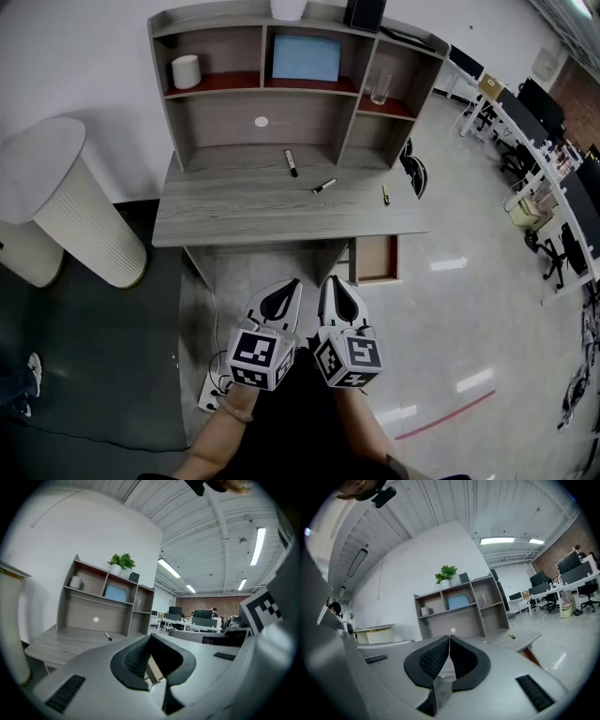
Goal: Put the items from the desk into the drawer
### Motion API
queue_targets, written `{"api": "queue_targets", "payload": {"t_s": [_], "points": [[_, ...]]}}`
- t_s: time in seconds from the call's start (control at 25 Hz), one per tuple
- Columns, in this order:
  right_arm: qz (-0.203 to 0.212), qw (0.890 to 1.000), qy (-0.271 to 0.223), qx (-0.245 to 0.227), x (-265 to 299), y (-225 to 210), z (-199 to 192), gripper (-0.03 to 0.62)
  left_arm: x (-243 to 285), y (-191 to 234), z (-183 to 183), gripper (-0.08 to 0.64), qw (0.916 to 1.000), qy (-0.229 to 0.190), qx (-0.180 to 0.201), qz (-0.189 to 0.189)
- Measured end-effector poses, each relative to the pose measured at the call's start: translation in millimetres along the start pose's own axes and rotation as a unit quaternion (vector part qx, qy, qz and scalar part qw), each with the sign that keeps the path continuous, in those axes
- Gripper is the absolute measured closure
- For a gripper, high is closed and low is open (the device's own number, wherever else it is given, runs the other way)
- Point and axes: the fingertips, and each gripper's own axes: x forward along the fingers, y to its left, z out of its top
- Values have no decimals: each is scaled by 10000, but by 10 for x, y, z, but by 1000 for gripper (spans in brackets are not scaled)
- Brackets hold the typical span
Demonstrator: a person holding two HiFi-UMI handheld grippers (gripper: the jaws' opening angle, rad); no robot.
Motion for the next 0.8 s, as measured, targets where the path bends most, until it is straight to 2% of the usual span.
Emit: {"api": "queue_targets", "payload": {"t_s": [0.44,0.8], "points": [[-18,9999,129,19,139,-97,-96,565,119,118,-109,532,9998,124,-102,112],[20,9997,229,50,577,-270,-117,565,529,342,-90,531,9995,210,-149,202]]}}
